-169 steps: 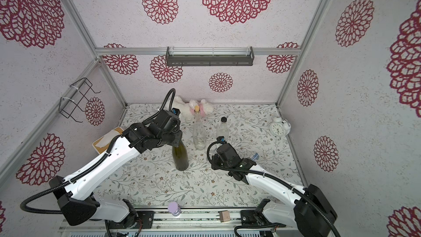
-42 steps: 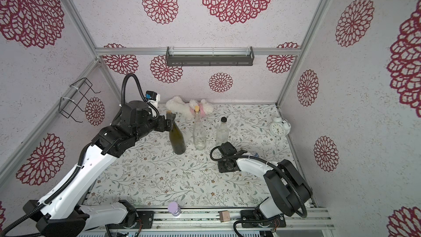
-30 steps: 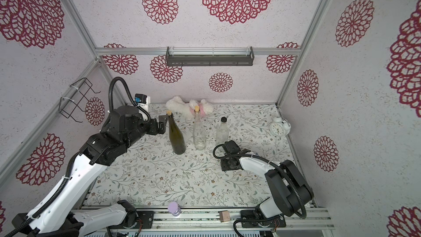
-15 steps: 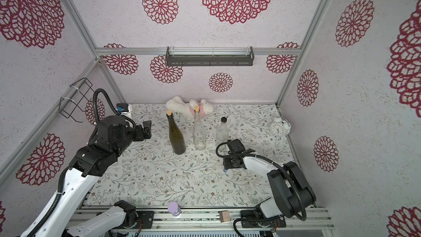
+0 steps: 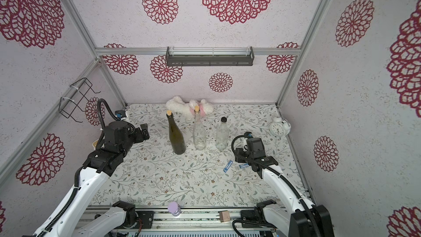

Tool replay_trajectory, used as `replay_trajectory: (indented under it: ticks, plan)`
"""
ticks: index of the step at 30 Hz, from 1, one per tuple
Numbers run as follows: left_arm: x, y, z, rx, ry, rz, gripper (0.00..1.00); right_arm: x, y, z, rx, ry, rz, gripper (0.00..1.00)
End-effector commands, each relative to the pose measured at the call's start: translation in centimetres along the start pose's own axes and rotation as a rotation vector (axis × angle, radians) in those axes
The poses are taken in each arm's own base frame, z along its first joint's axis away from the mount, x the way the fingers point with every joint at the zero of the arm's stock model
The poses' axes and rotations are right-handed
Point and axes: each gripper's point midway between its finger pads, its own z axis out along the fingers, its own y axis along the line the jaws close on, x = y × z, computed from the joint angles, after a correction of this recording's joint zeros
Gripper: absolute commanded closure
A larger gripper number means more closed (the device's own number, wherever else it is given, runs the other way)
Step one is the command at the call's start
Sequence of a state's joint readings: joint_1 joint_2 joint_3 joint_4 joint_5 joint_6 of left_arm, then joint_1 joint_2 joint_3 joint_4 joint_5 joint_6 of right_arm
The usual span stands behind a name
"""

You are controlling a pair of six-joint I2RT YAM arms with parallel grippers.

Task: Remove the label from the bottle
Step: Place the label at the center of the board, then reset both arms

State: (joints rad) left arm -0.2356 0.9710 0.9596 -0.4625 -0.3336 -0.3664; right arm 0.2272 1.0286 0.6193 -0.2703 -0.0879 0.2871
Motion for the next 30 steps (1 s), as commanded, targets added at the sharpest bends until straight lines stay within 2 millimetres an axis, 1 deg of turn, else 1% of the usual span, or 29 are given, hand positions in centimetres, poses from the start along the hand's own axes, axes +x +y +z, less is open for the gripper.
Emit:
replay_trajectory:
  ticks: [1, 3, 5, 7, 9, 10, 14, 19, 23, 27, 30]
  plan:
    - [-1.3, 0.3, 0.7, 0.006, -0.1, -0.041, 0.03, -2.4, -1.4, -1.1, 0.003, -0.088, 0.039, 0.38]
    - [-1.0, 0.8, 1.0, 0.002, -0.125, -0.048, 0.03, -3.5, -2.3, -1.5, 0.016, -0.125, 0.063, 0.32]
    - [-0.6, 1.1, 1.3, 0.004, -0.13, -0.05, 0.03, -4.5, -3.2, -1.9, 0.033, -0.156, 0.084, 0.29]
    - [-0.2, 1.0, 1.5, 0.011, -0.128, -0.042, 0.03, -5.3, -4.0, -2.3, 0.054, -0.177, 0.103, 0.24]
    - [0.2, 1.2, 1.8, 0.003, -0.127, -0.028, 0.03, -6.3, -4.8, -2.7, 0.091, -0.206, 0.121, 0.14]
    - [0.4, 1.4, 2.0, -0.006, -0.129, -0.019, 0.03, -6.6, -4.9, -2.8, 0.097, -0.218, 0.12, 0.02]
    - [0.9, 2.3, 2.6, -0.053, -0.169, 0.006, 0.03, -8.6, -4.6, -3.4, 0.092, -0.281, 0.106, 0.01]
    - [1.7, 3.3, 3.4, -0.11, -0.214, 0.061, 0.03, -10.3, -5.5, -4.1, 0.156, -0.336, 0.108, 0.01]
    - [2.4, 4.7, 4.1, -0.179, -0.26, 0.088, 0.03, -11.4, -5.3, -4.4, 0.148, -0.41, 0.047, 0.01]
    - [4.2, 6.2, 5.9, -0.193, -0.302, 0.092, 0.03, -12.3, -6.5, -4.6, 0.203, -0.521, 0.045, 0.01]
    - [5.5, 7.5, 7.1, -0.21, -0.299, 0.086, 0.03, -12.4, -6.1, -3.9, 0.18, -0.57, -0.034, 0.01]
